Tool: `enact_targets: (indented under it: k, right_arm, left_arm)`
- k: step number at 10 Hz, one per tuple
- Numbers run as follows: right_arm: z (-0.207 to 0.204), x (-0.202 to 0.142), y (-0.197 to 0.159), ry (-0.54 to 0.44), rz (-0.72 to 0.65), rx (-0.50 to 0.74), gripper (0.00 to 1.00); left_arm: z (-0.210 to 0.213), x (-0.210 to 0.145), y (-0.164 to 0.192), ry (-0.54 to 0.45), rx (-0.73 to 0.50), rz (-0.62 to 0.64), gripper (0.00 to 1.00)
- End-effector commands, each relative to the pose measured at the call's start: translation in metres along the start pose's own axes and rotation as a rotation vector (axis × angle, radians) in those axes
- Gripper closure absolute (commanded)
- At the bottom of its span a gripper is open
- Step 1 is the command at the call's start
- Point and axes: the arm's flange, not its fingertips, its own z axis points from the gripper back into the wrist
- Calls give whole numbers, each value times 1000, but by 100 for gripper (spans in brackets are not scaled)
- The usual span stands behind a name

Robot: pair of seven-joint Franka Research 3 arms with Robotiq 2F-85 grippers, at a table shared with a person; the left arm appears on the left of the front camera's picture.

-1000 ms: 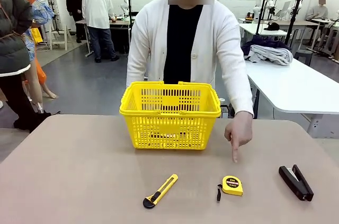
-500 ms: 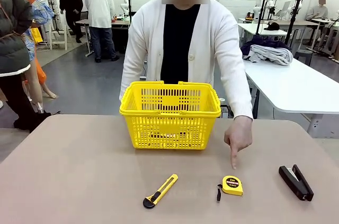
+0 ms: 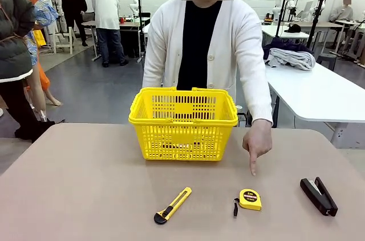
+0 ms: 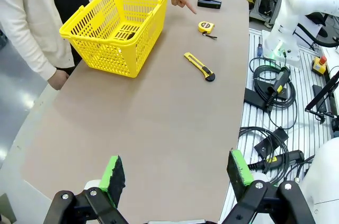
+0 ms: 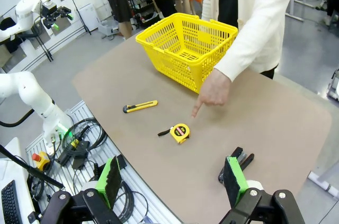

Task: Place the items the person wants into the basket.
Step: Pick up the item the person points to and place it in the Market Basket.

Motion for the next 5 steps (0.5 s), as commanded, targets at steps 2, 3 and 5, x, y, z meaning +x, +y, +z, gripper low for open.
enact_targets:
  k: [2, 3, 5]
  right_arm:
    - [-53, 47, 8, 271, 31, 1, 0]
    - [-88, 59, 12, 366, 56, -3, 0]
    - [-163, 75, 31, 516, 138, -34, 0]
  left_arm:
    - [1, -1, 0, -20, -5, -19, 0]
    - [1, -1, 0, -20, -5, -19, 0]
    - [1, -1, 0, -20, -5, -19, 0]
